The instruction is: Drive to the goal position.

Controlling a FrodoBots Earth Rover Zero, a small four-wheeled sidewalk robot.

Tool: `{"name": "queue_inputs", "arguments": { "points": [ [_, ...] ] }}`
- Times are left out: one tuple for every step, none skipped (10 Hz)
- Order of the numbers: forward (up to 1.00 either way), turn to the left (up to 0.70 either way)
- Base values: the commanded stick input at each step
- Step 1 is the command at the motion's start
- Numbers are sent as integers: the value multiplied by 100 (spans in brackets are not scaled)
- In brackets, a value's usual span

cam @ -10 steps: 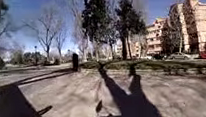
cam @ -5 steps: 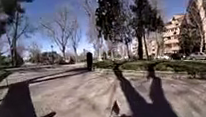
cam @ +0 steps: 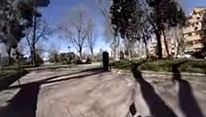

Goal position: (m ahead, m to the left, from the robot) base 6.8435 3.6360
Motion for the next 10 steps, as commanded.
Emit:
{"name": "queue_inputs", "arguments": {
  "points": [
    [98, 39],
    [98, 39],
    [98, 39],
    [98, 39],
    [98, 39],
    [98, 39],
    [98, 39],
    [98, 39],
    [98, 39],
    [98, 33]
  ]
}}
